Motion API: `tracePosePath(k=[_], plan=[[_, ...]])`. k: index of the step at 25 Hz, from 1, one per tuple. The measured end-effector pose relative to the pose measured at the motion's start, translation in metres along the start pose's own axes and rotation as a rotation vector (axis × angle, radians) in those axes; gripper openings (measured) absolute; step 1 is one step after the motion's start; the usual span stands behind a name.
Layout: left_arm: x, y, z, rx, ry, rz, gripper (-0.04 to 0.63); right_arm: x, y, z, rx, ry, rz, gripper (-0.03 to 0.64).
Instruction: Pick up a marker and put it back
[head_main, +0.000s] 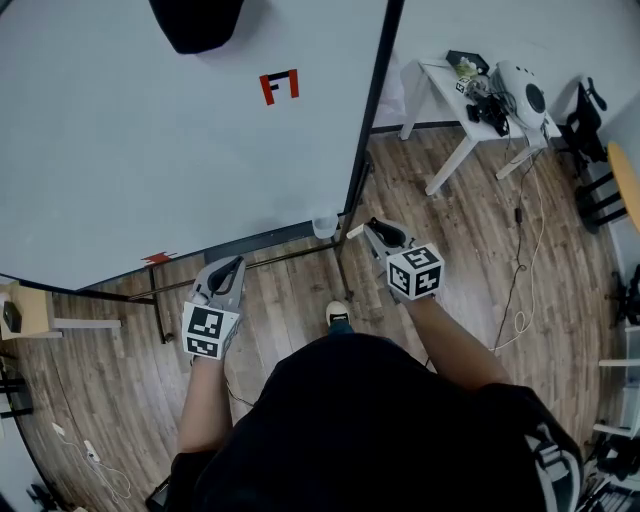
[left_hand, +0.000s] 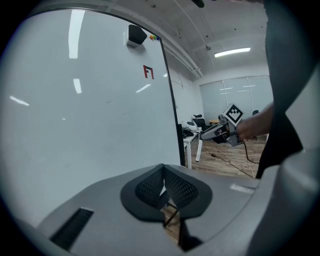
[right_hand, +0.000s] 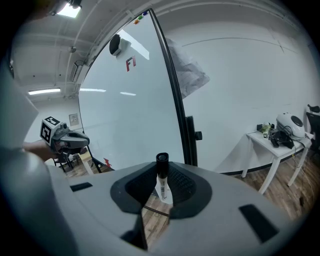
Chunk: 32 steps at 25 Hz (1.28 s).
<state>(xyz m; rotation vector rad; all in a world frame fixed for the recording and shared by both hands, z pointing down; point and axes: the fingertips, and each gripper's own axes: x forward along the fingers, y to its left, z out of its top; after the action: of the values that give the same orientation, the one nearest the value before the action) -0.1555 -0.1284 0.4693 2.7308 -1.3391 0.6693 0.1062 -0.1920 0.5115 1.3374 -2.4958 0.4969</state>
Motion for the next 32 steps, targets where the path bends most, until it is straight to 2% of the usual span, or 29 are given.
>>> tracePosePath(k=[8,17,32], plan=[[0.001,0.01,-0.01,-0.024,0.029,0.033,0.011,0.034,0.0,0.005,-0.032,0.015,0.046,0.06],[0.008,0.019,-0.021,-0.059,0.065,0.058,0.011,0.077,-0.006,-0.008,-0.046,0.057,0.083,0.06],[0.044,0.026,-0.031,-0.098,0.109,0.042,0.011,0.135,-0.015,-0.044,-0.052,0.132,0.134,0.06]])
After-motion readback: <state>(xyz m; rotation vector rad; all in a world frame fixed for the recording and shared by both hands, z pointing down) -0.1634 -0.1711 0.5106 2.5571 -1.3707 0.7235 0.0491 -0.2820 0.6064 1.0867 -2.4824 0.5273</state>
